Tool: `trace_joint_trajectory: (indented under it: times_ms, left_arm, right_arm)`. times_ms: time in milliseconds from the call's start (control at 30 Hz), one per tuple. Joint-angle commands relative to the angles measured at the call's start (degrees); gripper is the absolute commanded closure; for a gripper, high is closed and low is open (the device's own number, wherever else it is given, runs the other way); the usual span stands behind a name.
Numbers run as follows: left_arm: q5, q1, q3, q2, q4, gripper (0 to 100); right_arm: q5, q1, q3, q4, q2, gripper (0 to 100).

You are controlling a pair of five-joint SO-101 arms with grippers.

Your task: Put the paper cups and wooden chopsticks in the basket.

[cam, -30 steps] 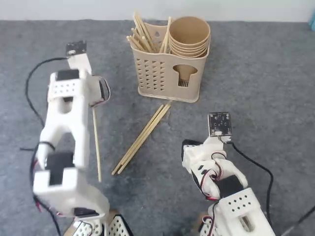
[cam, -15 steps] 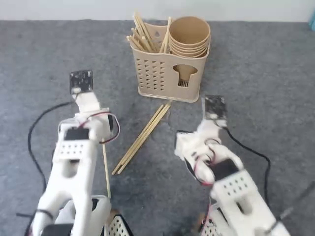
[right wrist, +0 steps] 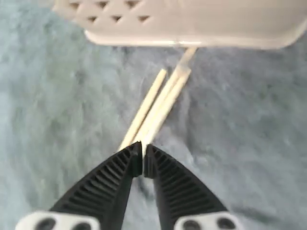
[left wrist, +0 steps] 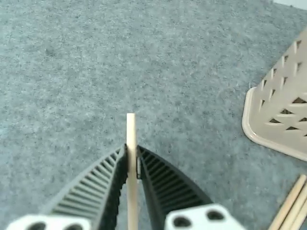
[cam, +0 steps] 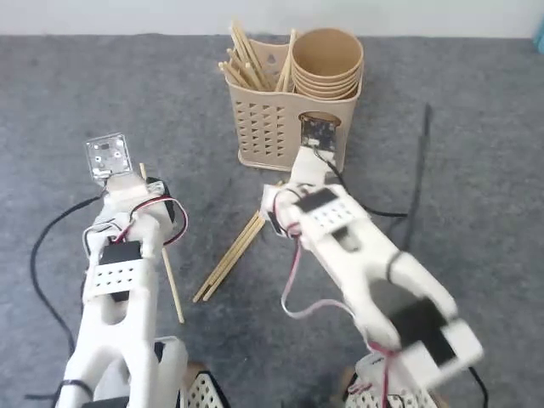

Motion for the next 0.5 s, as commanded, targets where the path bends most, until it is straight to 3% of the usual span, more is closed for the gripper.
trace_joint_trajectory:
  times_ms: [0,133,467]
  left_arm:
    - [-0.4,-0.5,-0.4,-2.0,-1.9,99]
    - [-0.4,-0.5,-0.4,-1.9,-2.0,99]
    - [-0.4,-0.4,-0.4,-1.9,-2.0,99]
  right_arm:
    - [-4.2,-0.7,-7.4,-2.1,5.6,85.0]
    - [-5.1,0.2,-11.1,-1.6,9.9,78.6]
    - [-5.1,2.5,-12.3,-1.7,11.4,93.4]
